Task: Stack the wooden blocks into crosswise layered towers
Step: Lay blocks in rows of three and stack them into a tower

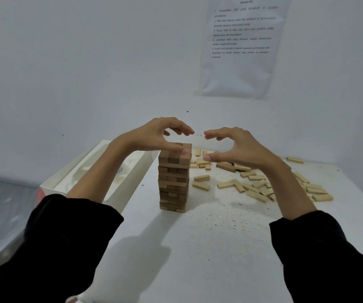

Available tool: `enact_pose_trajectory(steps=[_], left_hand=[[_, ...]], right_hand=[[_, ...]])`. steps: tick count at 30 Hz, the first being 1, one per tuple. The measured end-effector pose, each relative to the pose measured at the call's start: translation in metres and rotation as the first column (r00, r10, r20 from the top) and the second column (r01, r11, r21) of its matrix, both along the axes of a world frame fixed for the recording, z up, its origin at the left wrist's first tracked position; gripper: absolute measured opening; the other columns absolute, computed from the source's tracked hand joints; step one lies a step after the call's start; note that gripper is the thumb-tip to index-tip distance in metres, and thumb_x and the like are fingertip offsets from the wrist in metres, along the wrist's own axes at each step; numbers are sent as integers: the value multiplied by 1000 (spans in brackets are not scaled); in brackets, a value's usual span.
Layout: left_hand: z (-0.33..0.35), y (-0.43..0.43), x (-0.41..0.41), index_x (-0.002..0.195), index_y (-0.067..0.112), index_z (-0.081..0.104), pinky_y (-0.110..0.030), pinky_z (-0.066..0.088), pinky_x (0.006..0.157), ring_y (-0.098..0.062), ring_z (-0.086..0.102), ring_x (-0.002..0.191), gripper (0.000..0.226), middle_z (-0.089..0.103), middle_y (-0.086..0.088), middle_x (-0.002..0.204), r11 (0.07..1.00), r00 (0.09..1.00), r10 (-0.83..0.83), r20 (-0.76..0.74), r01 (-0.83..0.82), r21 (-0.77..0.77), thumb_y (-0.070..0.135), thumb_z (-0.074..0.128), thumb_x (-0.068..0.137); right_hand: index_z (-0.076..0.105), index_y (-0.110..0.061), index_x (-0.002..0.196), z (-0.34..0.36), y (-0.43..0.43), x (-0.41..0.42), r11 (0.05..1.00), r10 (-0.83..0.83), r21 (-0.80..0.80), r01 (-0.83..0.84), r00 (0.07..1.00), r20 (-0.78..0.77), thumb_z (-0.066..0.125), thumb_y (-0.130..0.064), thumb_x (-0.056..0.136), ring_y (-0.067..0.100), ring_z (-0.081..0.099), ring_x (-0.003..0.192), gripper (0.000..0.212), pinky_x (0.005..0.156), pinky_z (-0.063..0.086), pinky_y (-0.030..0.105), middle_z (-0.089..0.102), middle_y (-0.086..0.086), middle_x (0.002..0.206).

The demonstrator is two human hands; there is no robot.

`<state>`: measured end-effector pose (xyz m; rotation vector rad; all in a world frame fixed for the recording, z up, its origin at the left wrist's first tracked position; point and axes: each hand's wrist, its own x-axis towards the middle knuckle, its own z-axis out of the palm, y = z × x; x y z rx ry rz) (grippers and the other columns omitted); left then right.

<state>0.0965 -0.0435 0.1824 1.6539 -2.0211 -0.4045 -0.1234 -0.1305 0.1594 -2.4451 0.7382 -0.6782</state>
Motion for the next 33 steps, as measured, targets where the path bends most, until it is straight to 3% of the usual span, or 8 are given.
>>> enact_pose_trajectory(steps=[4, 8, 13, 19, 22, 26, 30, 33], left_hand=[[-2, -8, -27, 104, 40, 61, -19, 38, 92, 6, 52, 105, 31, 59, 20, 110, 999, 1000, -28, 10, 29, -35, 48, 70, 76], [-15, -15, -71, 107, 28, 64, -9, 39, 86, 0, 54, 101, 23, 62, 13, 107, 985, 997, -75, -7, 73, -155, 29, 69, 85], [-54, -26, -132, 109, 16, 67, -22, 43, 86, -10, 55, 100, 24, 63, 1, 106, 976, 986, -166, 7, 166, -141, 26, 66, 87], [-116, -54, -150, 107, 14, 67, -18, 45, 81, -9, 56, 95, 20, 64, 2, 106, 992, 990, -121, -73, 120, -26, 21, 65, 88], [-139, -68, -148, 105, 18, 66, -8, 41, 76, -8, 57, 95, 18, 63, 4, 107, 997, 993, -75, -91, 78, 28, 23, 65, 88], [-156, -83, -148, 102, 19, 66, -5, 39, 75, -9, 56, 95, 14, 61, 6, 105, 998, 991, -46, -126, 52, 46, 20, 65, 88], [-165, -102, -149, 100, 18, 68, -6, 38, 72, -11, 57, 91, 13, 63, 1, 102, 999, 982, -29, -189, 32, 11, 17, 66, 86], [-168, -123, -149, 100, 17, 69, -5, 37, 73, -9, 57, 93, 14, 64, 2, 101, 999, 973, 6, -232, -15, -36, 15, 67, 85]], right_hand=[[56, -27, 127, -7, 1, -37, 997, -40, 67, 37, 998, 43, 71, -36, 80, 5, 50, 113, 51, 95, 43, 32, 58, -14, 123], [62, -26, 121, -24, 3, -69, 989, -119, 95, 111, 989, 89, 70, -33, 80, 1, 54, 106, 42, 76, 42, 11, 62, -13, 116], [66, -25, 112, -51, 4, -98, 980, -176, 127, 156, 971, 164, 66, -18, 85, -6, 55, 99, 28, 75, 37, 1, 64, -15, 108], [68, -23, 103, -105, -1, -128, 928, -357, 176, 329, 919, 167, 68, -13, 82, 10, 56, 99, 24, 78, 36, 9, 66, -8, 102], [69, -23, 99, -129, -6, -139, 896, -430, 202, 395, 886, 175, 68, -11, 82, 15, 55, 100, 21, 80, 38, 18, 65, -11, 98], [70, -19, 97, -149, -17, -143, 872, -481, 195, 448, 857, 182, 67, -8, 83, 13, 50, 102, 18, 77, 33, 6, 64, -10, 99], [71, -21, 97, -163, -39, -137, 861, -506, 164, 481, 842, 188, 67, -6, 80, 17, 52, 108, 23, 85, 35, 17, 66, -10, 102], [71, -25, 96, -169, -63, -130, 858, -513, 111, 501, 828, 228, 69, -4, 76, 22, 55, 107, 29, 84, 31, 4, 67, -7, 99]])
